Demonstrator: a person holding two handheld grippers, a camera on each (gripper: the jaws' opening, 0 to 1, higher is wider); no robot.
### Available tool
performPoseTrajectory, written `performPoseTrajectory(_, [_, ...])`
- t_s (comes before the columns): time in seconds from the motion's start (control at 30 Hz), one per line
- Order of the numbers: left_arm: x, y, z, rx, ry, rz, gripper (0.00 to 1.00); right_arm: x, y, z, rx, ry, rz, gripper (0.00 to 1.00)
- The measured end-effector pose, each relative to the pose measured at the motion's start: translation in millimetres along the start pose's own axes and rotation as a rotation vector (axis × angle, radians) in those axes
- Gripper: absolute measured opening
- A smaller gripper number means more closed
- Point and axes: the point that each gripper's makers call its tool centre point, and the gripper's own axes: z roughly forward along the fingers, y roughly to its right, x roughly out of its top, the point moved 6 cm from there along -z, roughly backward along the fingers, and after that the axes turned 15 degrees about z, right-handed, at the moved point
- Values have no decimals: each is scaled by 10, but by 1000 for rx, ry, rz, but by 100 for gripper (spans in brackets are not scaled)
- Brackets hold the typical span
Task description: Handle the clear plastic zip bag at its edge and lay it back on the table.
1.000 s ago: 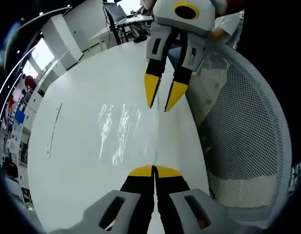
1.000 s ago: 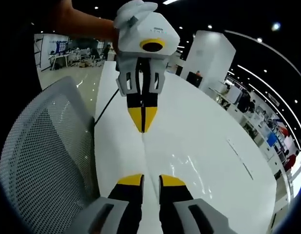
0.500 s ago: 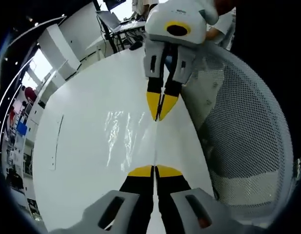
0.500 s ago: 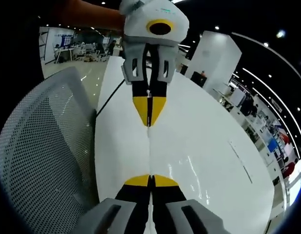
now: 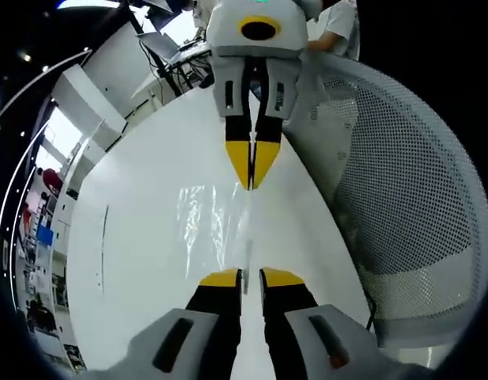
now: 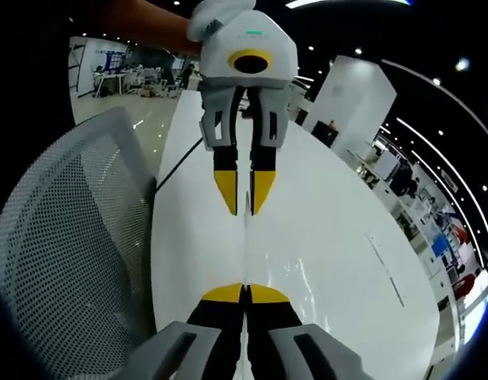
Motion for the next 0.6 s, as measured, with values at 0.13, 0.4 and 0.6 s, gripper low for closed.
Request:
performPoseTrajectory(0.13, [-16, -22, 5, 19, -3, 8, 0, 18, 7, -11, -2, 4, 1, 0])
performPoseTrajectory(0.4, [-17, -38, 11, 34, 6, 12, 0, 33, 5, -24, -5, 14, 30, 0])
performPoseTrajectory(0.6, [-27, -36, 23, 30, -9, 5, 0, 50, -19, -19, 1, 7, 35, 0])
